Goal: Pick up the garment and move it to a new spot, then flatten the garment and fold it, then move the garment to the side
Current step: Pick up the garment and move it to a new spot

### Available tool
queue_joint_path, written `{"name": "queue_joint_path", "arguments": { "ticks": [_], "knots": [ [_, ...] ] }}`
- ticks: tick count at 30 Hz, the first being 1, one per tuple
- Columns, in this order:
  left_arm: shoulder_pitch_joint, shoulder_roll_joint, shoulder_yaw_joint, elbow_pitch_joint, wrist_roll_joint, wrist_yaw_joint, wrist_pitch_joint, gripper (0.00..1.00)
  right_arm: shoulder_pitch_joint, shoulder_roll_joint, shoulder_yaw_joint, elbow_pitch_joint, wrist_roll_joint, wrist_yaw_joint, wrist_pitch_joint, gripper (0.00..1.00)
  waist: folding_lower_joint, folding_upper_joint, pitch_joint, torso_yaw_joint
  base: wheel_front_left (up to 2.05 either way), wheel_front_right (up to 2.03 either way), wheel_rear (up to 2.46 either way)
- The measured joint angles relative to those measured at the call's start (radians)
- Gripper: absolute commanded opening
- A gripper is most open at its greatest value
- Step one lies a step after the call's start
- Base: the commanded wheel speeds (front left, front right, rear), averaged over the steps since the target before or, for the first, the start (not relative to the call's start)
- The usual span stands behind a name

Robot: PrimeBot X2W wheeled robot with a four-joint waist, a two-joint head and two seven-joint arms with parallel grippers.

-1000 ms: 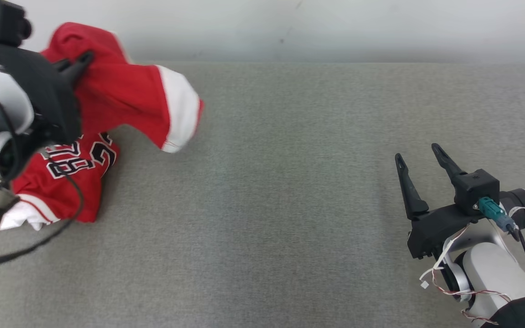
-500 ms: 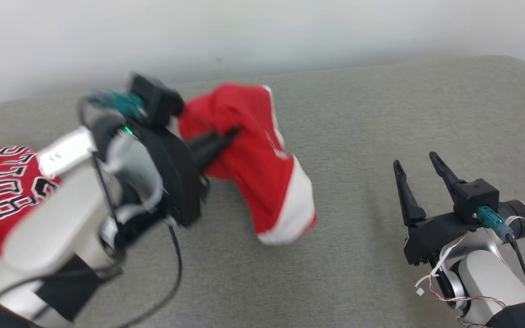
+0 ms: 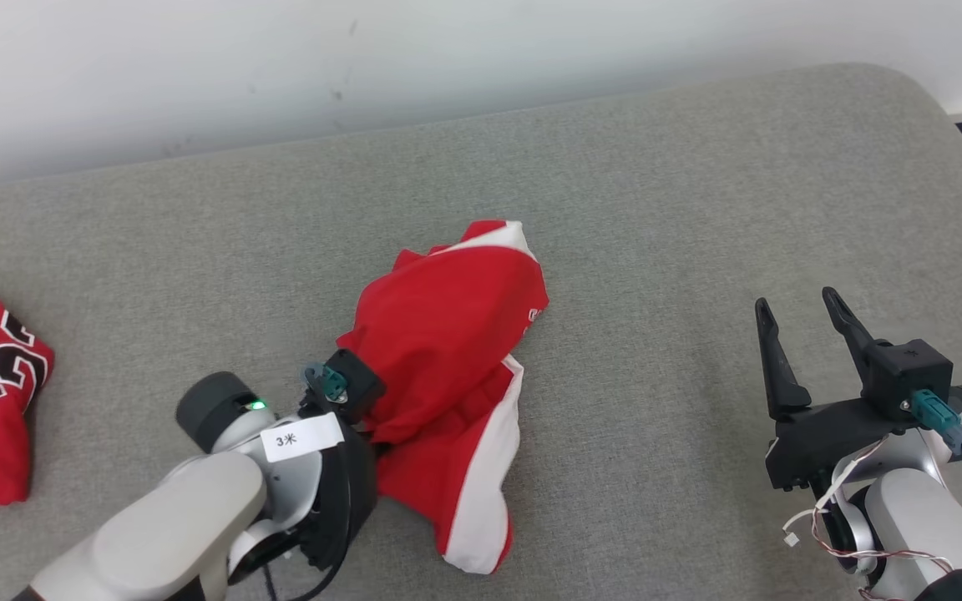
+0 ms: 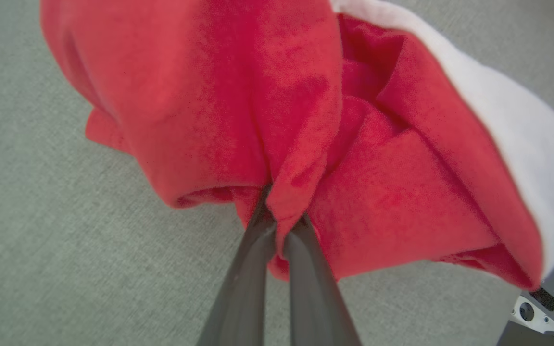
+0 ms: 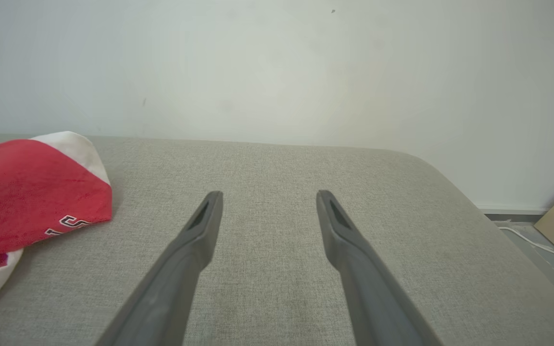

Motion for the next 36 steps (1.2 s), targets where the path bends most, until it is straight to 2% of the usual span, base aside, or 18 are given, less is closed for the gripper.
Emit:
{"name": "queue_joint_path", "arguments": {
  "ticks": [5, 13, 14, 15, 16, 25, 32, 36],
  "knots": [
    [-0.032, 0.002, -0.030, 0.067, 0.049, 0.000, -0.014, 0.00, -0.003, 0.005, 0.003, 0.002, 0.000, 0.000, -0.005, 1.00, 0.0000, 0.0000, -0.001, 0.019, 0.00, 0.00, 0.00],
    [-0.028, -0.091, 0.026, 0.107, -0.006, 0.000, -0.119, 0.00, -0.001, 0.013, 0.013, 0.018, 0.000, 0.000, -0.010, 1.00, -0.0001, 0.0000, -0.013, 0.049, 0.00, 0.00, 0.00],
    [-0.026, -0.099, 0.036, 0.112, -0.008, 0.000, -0.134, 0.19, -0.001, 0.014, 0.013, 0.018, 0.000, 0.000, -0.013, 1.00, -0.0001, 0.0000, -0.015, 0.052, 0.00, 0.00, 0.00],
    [-0.026, -0.104, 0.044, 0.117, -0.012, 0.001, -0.146, 0.49, -0.001, 0.013, 0.014, 0.020, 0.000, 0.000, -0.013, 1.00, 0.0000, 0.0000, -0.016, 0.056, 0.00, 0.00, 0.00],
    [-0.026, -0.106, 0.048, 0.123, -0.012, 0.002, -0.157, 1.00, -0.001, 0.013, 0.015, 0.021, 0.000, 0.001, -0.013, 1.00, 0.0000, 0.0000, -0.017, 0.059, 0.00, 0.00, 0.00],
    [-0.012, -0.147, 0.102, 0.141, -0.013, 0.050, -0.275, 1.00, 0.017, 0.027, 0.034, 0.043, 0.017, 0.027, -0.012, 1.00, -0.0001, 0.0000, -0.032, 0.102, 0.00, 0.00, 0.00],
    [0.078, -0.158, 0.129, 0.135, -0.027, 0.119, -0.351, 1.00, 0.020, 0.038, 0.044, 0.065, 0.021, 0.044, -0.004, 1.00, -0.0001, 0.0000, -0.054, 0.146, 0.00, 0.00, 0.00],
    [0.144, -0.173, 0.133, 0.101, -0.048, 0.136, -0.387, 1.00, 0.023, 0.038, 0.045, 0.071, 0.028, 0.044, -0.004, 1.00, -0.0001, 0.0000, -0.068, 0.173, 0.00, 0.00, 0.00]
  ]
}}
